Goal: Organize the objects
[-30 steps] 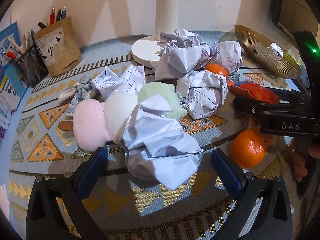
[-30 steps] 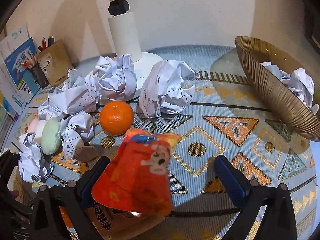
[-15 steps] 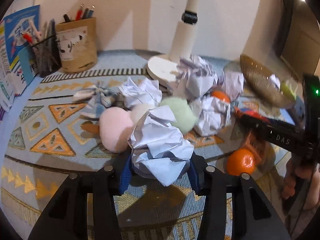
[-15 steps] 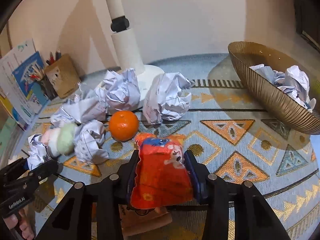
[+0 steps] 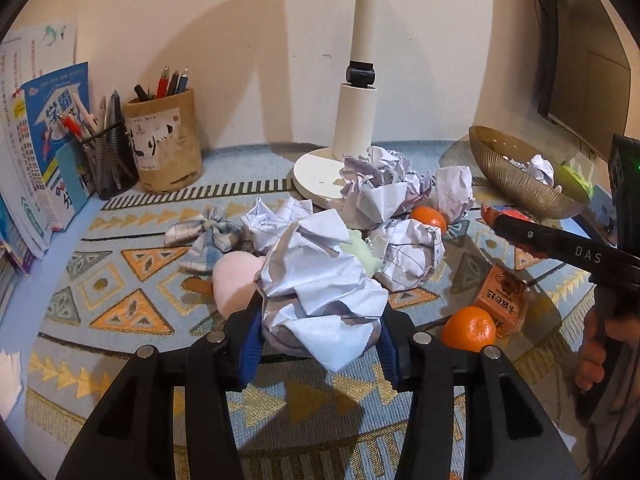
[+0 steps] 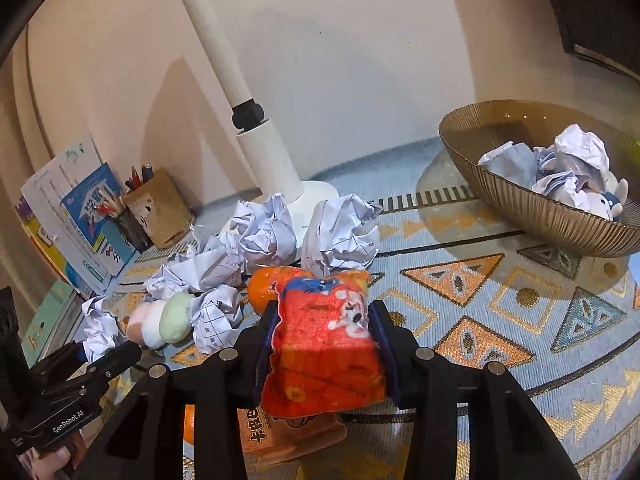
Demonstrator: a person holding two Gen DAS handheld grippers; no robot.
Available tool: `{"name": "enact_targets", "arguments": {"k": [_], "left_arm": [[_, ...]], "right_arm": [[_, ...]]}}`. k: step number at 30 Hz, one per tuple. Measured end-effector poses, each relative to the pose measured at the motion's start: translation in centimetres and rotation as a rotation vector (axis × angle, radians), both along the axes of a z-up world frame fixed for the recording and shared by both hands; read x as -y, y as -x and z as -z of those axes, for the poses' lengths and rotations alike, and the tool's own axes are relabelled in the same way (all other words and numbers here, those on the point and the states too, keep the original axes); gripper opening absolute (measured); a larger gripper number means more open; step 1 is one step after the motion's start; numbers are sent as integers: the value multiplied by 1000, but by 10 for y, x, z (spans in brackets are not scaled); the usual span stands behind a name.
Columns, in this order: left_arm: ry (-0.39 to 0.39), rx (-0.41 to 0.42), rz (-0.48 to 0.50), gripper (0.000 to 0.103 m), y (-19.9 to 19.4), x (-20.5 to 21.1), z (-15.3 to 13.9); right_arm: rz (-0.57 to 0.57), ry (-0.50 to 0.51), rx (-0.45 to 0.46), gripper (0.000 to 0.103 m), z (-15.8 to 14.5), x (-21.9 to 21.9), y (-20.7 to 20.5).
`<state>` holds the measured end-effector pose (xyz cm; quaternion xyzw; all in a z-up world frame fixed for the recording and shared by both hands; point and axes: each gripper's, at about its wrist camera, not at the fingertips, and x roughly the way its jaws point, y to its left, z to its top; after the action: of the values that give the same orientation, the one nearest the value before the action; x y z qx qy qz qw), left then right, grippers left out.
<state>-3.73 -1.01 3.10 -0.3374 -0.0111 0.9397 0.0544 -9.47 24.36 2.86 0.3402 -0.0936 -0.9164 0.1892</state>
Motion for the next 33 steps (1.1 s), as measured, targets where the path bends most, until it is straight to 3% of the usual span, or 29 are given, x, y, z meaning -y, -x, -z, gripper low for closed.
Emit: {"name": "enact_targets", "arguments": {"k": [19, 22, 25, 28, 33], "left_arm": [[-2, -8, -9, 47, -2, 1, 0], [-2, -11, -10, 47, -3, 1, -1], [-2, -16, -10, 47, -4, 1, -2], [-1, -16, -11, 47, -4, 1, -2], [0, -22, -10, 47, -5, 2, -3]], "right_arm": [[17, 35, -47, 43, -5, -8, -6], [17, 47, -66, 40, -7, -9, -8], [13, 64, -100, 30, -12, -10, -13], [15, 57, -131, 30, -16, -10, -16], [-21, 53, -63, 30, -8, -9, -7]]}}
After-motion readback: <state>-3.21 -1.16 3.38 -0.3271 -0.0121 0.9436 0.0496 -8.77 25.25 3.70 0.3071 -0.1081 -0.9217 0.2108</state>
